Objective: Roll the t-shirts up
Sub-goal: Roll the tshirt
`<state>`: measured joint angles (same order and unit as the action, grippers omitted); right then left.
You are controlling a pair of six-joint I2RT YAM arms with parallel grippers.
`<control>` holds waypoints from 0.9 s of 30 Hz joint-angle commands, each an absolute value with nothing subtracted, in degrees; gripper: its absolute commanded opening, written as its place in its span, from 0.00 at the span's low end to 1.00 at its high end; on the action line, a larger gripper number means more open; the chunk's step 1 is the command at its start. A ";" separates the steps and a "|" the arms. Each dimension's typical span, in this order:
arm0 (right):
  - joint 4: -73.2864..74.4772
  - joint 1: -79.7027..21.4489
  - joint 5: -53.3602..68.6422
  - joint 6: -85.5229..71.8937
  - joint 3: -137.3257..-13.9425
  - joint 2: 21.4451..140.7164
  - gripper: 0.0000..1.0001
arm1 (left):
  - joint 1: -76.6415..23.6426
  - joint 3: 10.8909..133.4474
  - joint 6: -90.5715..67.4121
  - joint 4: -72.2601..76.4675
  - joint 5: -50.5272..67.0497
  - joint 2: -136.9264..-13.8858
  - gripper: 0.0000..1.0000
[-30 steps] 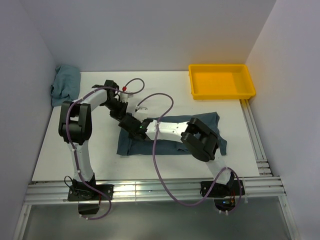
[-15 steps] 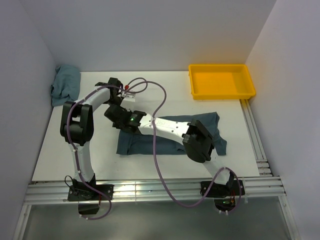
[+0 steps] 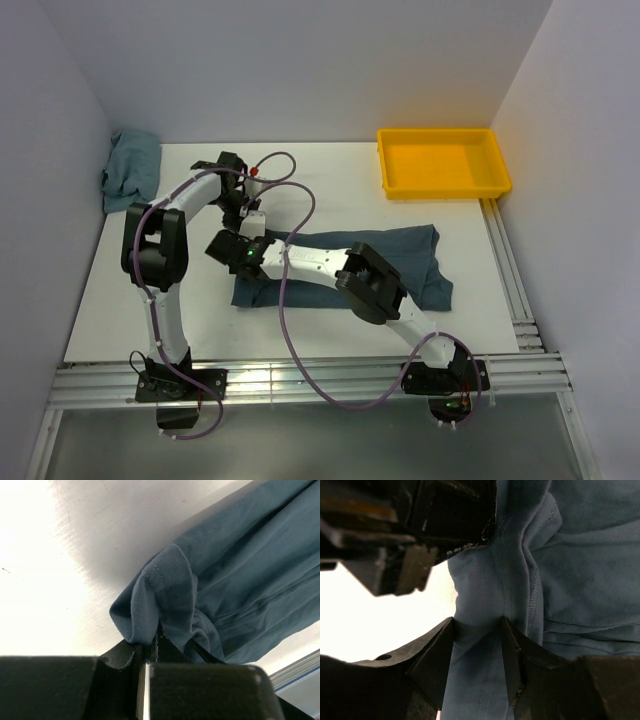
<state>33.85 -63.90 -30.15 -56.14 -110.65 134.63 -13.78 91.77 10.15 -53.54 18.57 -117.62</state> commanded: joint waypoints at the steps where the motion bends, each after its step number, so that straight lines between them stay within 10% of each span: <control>1: 35.41 -64.34 -32.52 -57.39 -113.82 134.91 0.50 | -14.24 94.04 9.58 -54.14 17.75 -117.25 0.01; 15: 41.22 -64.60 -32.61 -57.57 -121.82 139.57 0.63 | -14.68 93.60 8.96 -54.14 17.23 -117.25 0.01; 27: 42.20 -64.25 -31.74 -60.03 -118.75 139.75 0.42 | -14.77 93.60 8.96 -54.49 16.44 -117.60 0.01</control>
